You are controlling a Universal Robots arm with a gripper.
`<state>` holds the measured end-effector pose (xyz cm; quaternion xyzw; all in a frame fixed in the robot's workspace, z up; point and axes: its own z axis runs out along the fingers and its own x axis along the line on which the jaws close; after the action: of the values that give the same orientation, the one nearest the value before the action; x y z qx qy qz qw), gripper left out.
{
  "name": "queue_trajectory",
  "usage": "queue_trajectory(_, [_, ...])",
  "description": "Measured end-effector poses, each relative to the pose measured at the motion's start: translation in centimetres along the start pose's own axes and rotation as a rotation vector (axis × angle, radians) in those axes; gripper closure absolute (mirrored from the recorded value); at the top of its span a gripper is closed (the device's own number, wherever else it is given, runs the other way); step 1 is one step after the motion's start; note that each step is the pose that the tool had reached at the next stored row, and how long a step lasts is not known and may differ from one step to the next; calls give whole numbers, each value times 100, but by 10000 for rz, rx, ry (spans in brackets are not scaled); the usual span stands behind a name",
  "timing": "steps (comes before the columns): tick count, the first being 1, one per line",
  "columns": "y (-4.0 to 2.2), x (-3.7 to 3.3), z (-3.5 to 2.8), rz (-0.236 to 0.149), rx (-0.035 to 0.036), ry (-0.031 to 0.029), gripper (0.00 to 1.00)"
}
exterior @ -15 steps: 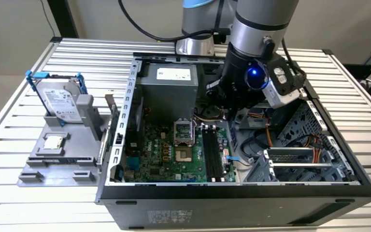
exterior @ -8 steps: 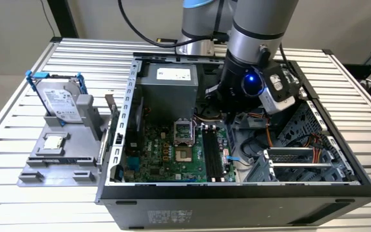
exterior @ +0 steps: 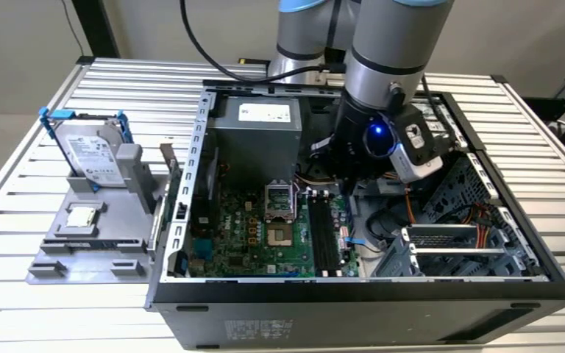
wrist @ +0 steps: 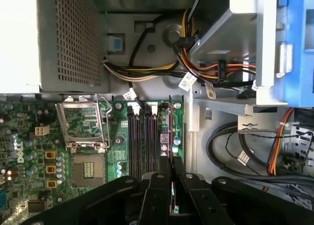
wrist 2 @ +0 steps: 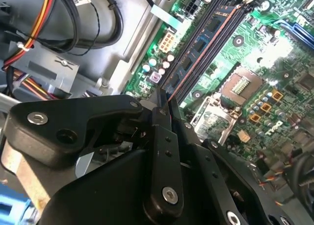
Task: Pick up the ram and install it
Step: 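Insert the ram into the slot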
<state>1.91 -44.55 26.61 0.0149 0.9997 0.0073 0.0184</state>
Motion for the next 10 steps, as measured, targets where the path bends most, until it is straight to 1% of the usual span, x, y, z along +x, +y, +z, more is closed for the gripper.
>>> queue_trajectory(3, [-13,2,51,-36,-3,-4,100])
queue_trajectory(5, [-29,1,72,-71,-2,-19,100])
queue_trajectory(10, [-57,3,132,-113,-7,-84,100])
